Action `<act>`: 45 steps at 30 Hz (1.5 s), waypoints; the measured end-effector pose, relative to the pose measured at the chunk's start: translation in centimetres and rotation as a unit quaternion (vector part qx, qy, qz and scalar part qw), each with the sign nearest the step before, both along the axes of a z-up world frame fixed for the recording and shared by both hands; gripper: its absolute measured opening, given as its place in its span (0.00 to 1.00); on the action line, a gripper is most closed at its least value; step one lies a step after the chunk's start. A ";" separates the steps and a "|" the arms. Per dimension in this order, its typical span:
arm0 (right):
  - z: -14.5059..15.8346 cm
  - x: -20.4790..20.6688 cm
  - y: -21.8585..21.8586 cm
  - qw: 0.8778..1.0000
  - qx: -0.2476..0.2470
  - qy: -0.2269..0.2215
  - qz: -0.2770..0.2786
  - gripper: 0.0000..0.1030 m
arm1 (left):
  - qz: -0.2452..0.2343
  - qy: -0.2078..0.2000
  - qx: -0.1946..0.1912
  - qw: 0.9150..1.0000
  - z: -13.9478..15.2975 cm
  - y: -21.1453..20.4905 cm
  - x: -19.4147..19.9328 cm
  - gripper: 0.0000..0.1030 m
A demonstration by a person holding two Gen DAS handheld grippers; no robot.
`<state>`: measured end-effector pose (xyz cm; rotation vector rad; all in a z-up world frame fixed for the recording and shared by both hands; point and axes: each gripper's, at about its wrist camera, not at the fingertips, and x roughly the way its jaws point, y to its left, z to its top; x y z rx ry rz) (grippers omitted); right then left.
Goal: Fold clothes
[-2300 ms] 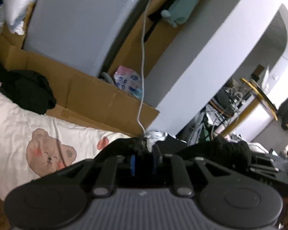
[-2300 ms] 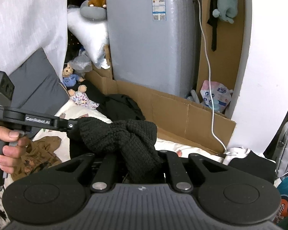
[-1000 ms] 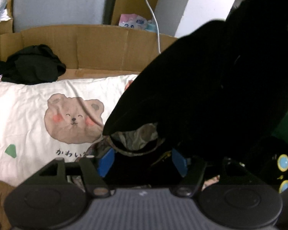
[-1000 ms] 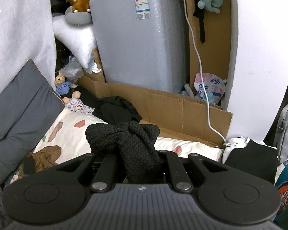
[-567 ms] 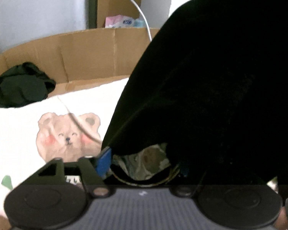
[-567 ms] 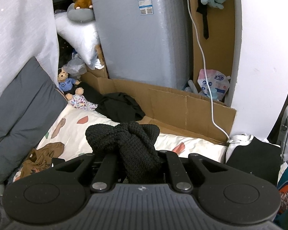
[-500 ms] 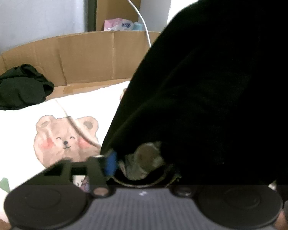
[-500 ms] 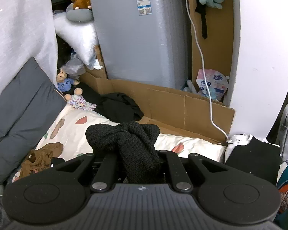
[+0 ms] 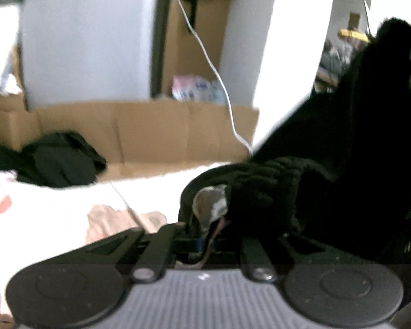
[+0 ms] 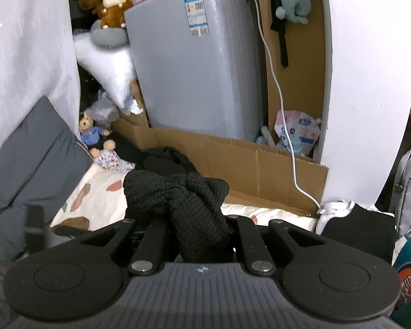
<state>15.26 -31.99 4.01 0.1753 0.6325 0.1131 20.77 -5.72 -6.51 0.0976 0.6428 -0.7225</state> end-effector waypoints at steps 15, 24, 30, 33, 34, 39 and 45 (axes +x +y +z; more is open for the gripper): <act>5.9 -5.9 2.8 0.994 0.001 -0.075 0.079 0.11 | 0.055 -0.100 -0.036 0.993 16.6 7.7 -6.6 0.05; 10.2 -11.0 4.3 0.985 0.007 -0.092 0.143 0.11 | 0.041 -0.146 -0.033 0.988 22.0 11.6 -12.2 0.05; 12.0 -16.4 4.8 0.978 0.018 -0.080 0.190 0.11 | 0.017 -0.138 -0.045 0.989 23.2 13.6 -17.0 0.05; 12.3 -18.3 5.0 0.975 0.029 -0.069 0.208 0.11 | 0.021 -0.135 -0.051 0.989 23.2 14.4 -19.0 0.05; 12.3 -18.8 5.0 0.974 0.033 -0.066 0.212 0.11 | 0.021 -0.130 -0.058 0.990 23.0 14.6 -19.4 0.05; 11.4 -19.8 5.3 0.974 0.040 -0.044 0.217 0.11 | 0.017 -0.104 -0.072 0.992 21.2 15.0 -20.1 0.05; 7.3 -15.9 5.3 0.979 0.032 0.014 0.199 0.11 | 0.036 -0.060 -0.059 0.996 17.3 14.4 -16.3 0.05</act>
